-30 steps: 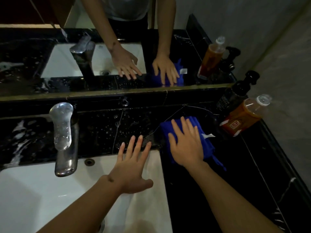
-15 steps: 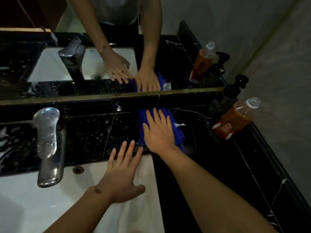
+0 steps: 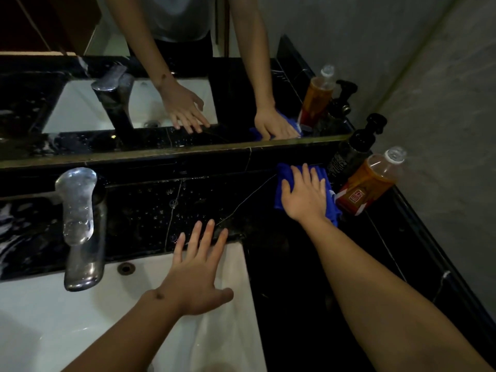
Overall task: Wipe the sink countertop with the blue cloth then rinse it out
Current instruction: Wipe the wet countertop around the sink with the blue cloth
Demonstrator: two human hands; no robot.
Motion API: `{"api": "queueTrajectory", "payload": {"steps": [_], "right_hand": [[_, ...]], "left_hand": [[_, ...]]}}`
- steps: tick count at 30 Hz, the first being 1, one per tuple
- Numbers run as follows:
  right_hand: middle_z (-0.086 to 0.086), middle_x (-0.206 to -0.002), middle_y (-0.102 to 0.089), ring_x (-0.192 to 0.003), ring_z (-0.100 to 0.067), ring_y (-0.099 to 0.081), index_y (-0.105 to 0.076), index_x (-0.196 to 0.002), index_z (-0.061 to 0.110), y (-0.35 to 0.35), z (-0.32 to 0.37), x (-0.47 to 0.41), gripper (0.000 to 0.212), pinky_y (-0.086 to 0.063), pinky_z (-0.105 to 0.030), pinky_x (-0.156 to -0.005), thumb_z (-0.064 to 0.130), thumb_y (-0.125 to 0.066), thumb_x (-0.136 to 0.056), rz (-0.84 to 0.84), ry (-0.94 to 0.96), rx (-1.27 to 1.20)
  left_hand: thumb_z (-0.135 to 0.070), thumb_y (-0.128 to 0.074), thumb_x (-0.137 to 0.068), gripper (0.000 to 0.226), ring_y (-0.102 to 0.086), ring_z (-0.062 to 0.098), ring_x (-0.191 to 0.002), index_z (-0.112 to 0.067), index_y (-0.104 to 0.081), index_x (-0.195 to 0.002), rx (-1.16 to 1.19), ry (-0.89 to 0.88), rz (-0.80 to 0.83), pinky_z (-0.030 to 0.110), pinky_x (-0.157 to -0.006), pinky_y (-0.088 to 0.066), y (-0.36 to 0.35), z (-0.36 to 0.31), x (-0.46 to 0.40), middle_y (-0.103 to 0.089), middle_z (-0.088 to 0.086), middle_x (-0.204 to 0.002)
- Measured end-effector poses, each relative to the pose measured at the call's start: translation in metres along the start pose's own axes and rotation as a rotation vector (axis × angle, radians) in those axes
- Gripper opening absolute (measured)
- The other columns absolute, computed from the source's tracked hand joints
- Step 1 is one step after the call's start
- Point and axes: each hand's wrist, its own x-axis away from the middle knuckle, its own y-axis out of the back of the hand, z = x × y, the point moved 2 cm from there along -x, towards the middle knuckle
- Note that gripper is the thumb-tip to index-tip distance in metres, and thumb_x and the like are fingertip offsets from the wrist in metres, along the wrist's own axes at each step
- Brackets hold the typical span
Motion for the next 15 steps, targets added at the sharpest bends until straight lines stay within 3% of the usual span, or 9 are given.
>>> {"api": "queueTrajectory", "payload": {"steps": [4,7,12,15], "right_hand": [[-0.004,-0.168,-0.005,-0.154,-0.024,0.001,-0.015,-0.159,0.025,0.002,-0.003,0.03,0.064,0.004,-0.046,-0.124,0.053,-0.023,-0.102,0.013,-0.062,-0.001],[-0.003,-0.168,-0.005,-0.155,-0.024,0.002,-0.013,-0.16,0.025,-0.001,-0.013,0.073,0.064,0.004,-0.043,-0.125,0.052,-0.024,-0.103,0.005,-0.008,-0.014],[0.003,-0.168,-0.008,-0.154,-0.016,0.001,-0.014,-0.159,0.029,0.006,-0.066,0.125,0.062,0.005,-0.036,-0.124,0.053,-0.025,-0.104,0.032,0.105,0.029],[0.002,-0.168,-0.006,-0.154,-0.017,0.002,-0.011,-0.16,0.028,0.013,-0.092,0.137,0.063,0.003,-0.037,-0.125,0.053,-0.023,-0.104,0.051,0.034,0.056]], "left_hand": [[-0.074,-0.034,-0.066,0.115,0.051,0.021,-0.133,-0.028,0.039,-0.143,-0.004,0.003,-0.015,0.049,-0.113,0.027,-0.002,0.0,-0.001,0.051,0.002,-0.148],[-0.075,-0.03,-0.063,0.116,0.051,0.022,-0.134,-0.028,0.041,-0.142,-0.019,0.008,-0.012,0.05,-0.114,0.026,-0.002,-0.002,-0.001,0.052,0.003,-0.148],[-0.078,-0.024,-0.059,0.116,0.049,0.023,-0.135,-0.028,0.041,-0.141,-0.013,0.015,-0.006,0.049,-0.115,0.024,-0.001,0.0,-0.001,0.05,0.002,-0.148],[-0.078,-0.023,-0.058,0.115,0.048,0.022,-0.136,-0.028,0.041,-0.14,-0.013,0.023,-0.023,0.049,-0.116,0.023,0.0,-0.001,-0.001,0.05,0.003,-0.148]]}}
